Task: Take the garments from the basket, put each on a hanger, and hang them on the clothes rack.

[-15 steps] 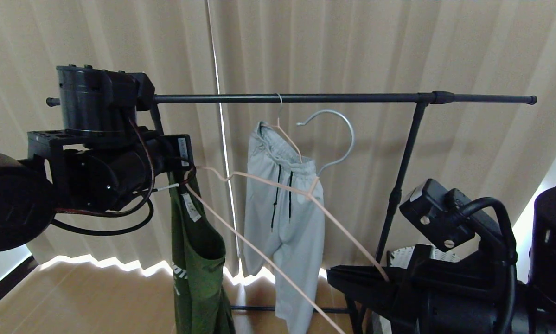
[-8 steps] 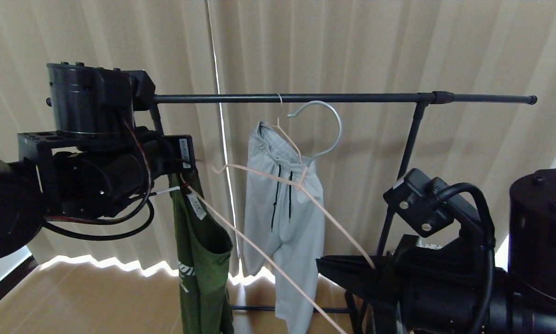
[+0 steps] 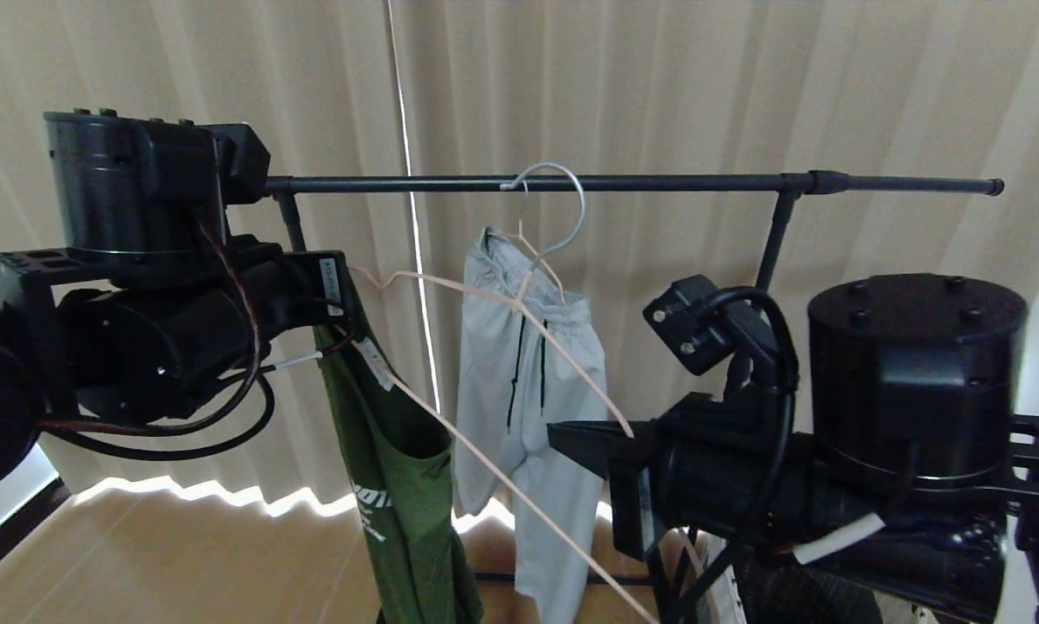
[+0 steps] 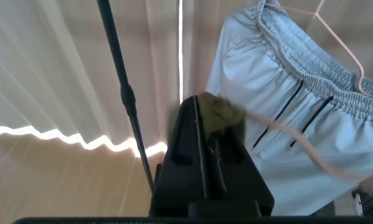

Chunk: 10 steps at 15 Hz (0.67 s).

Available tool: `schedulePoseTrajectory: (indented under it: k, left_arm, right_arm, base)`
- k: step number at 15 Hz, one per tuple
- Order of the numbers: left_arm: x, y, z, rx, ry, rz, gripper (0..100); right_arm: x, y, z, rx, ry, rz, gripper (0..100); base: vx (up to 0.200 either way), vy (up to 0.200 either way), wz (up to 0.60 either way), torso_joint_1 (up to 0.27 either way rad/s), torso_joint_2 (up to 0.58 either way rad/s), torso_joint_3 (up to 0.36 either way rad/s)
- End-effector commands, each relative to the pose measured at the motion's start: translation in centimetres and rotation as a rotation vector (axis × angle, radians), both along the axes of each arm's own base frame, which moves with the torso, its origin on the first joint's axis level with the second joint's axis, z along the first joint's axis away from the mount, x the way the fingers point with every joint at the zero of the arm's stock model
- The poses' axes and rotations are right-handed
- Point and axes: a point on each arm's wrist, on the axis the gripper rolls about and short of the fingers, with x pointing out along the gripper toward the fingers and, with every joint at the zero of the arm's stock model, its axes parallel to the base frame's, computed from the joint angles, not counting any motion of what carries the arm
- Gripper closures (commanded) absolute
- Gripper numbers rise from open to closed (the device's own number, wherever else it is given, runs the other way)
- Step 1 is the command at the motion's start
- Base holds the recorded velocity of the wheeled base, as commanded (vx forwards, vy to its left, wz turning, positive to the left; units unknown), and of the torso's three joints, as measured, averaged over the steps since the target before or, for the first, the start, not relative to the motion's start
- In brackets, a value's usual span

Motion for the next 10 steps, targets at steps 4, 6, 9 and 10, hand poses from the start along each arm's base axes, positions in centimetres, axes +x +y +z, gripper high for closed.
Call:
schedulePoseTrajectory:
  k: [4, 6, 9, 10]
  left_arm:
    - [-2.2, 0.0, 0.6, -0.029, -0.021, -0.057, 100]
    - [-3.1, -0.7, 1.0, -0.062, -0.029, -0.132, 100]
    - [-4.9, -1.3, 1.6, -0.107, -0.030, -0.355, 100]
    - [-5.5, -1.5, 1.8, -0.119, -0.028, -0.421, 100]
  right_arm:
    - [3.0, 3.3, -1.4, -0.012, 0.024, -0.017, 100]
    - [3.1, 3.6, -1.6, -0.016, 0.028, -0.014, 100]
    - [3.1, 3.6, -1.6, -0.015, 0.027, -0.014, 100]
    - [3.1, 3.6, -1.6, -0.014, 0.028, -0.015, 100]
  base:
    - [0.000, 0.000, 0.00, 0.000, 0.00, 0.000]
    - [0.000, 0.000, 0.00, 0.000, 0.00, 0.000]
    - [0.000, 0.000, 0.00, 0.000, 0.00, 0.000]
    - [0.000, 0.000, 0.00, 0.000, 0.00, 0.000]
